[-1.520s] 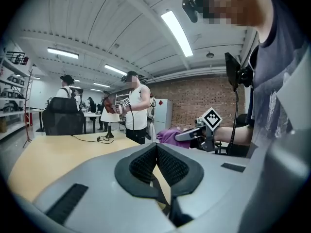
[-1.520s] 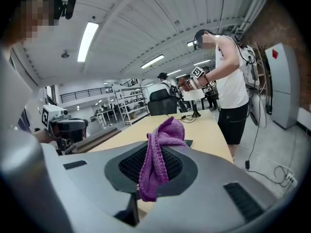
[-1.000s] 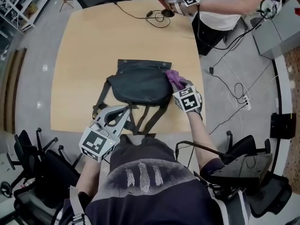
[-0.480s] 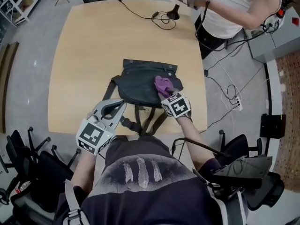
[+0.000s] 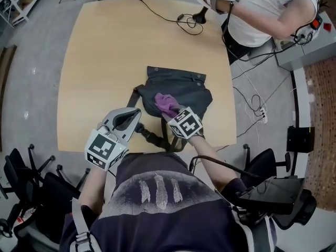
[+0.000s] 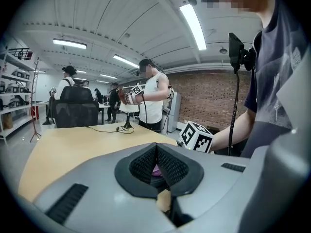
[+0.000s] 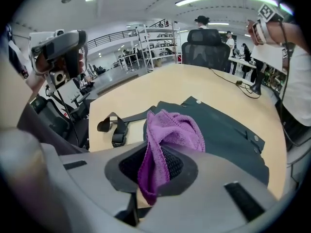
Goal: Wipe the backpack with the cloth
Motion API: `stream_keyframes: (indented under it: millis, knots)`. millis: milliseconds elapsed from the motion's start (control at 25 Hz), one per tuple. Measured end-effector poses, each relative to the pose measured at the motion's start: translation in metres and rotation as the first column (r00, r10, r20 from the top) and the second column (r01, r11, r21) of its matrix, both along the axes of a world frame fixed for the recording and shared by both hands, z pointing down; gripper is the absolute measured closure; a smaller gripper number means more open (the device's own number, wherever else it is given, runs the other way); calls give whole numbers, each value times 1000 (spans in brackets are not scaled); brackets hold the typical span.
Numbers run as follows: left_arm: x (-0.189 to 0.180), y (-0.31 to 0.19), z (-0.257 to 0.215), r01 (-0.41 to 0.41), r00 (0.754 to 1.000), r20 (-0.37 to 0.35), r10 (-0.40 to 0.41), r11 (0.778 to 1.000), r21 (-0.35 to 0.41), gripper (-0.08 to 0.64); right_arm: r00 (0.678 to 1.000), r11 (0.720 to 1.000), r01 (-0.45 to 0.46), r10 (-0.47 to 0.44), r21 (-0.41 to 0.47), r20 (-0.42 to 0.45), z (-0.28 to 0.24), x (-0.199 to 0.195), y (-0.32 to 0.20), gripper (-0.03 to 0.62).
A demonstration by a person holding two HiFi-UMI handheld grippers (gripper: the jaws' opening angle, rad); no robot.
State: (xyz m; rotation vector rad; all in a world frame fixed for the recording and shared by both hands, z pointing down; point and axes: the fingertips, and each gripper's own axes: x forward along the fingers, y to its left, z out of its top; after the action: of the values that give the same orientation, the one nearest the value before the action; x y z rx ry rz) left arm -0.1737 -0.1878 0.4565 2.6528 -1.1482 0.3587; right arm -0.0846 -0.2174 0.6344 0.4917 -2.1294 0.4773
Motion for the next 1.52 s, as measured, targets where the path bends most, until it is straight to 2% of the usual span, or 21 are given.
stream_keyframes:
  millis: [80,160,240,320,400,480,520,560,600,680,720,800,920,1080,1320,1520]
  knots:
    - [-7,0,2,3,1000,-5,-3,1000,-2,552,999,998,21,-19,-51,42,-2,-17,8,562]
    - [-13,0,5,12,1000,-12,-12,1000,-10,552,988,989,65,-45,-134,147,-9,-40,20,561]
    - [-18,-1,7,23,1000,-18,-23,1000,-16,552,960,970,116,-54,-213,274,-21,-63,29,561]
    - [-23,-1,7,33,999,-18,-33,999,-14,552,912,947,132,0,-293,410,-38,-81,29,562]
    - [-26,-1,6,45,999,-16,-45,999,-14,552,842,916,110,120,-385,527,-56,-94,16,561]
    - [-31,0,8,57,998,-13,-58,998,-20,552,787,893,70,224,-444,575,-63,-104,-6,562]
    - [-33,0,10,62,998,-11,-62,998,-25,552,784,893,37,253,-449,567,-58,-107,-19,562]
    - [-34,0,11,66,998,-8,-66,997,-29,552,802,901,-5,264,-435,536,-49,-108,-31,561]
    - [-35,1,12,69,998,-7,-69,997,-33,552,839,915,-52,257,-399,480,-35,-107,-43,561]
    - [-35,2,12,73,997,-5,-73,997,-38,552,927,956,-109,197,-274,319,-5,-98,-62,562]
    - [-35,2,12,75,997,-4,-75,996,-40,552,957,972,-103,155,-211,244,5,-93,-69,562]
    - [-35,0,12,79,997,-1,-79,996,-43,552,989,991,-51,67,-124,129,17,-83,-76,563]
    - [-33,-5,16,81,997,7,-81,995,-50,552,999,997,49,-50,-52,-17,31,-69,-85,562]
    - [-19,-12,16,67,998,2,-67,996,-56,552,997,997,59,-61,-44,-38,33,-53,-91,562]
    - [3,-27,12,35,999,-16,-36,998,-57,552,1000,999,4,-5,-34,-22,25,-13,-109,561]
    - [18,-34,18,8,1000,-2,-8,997,-71,552,993,997,-74,71,-26,-96,35,51,-128,561]
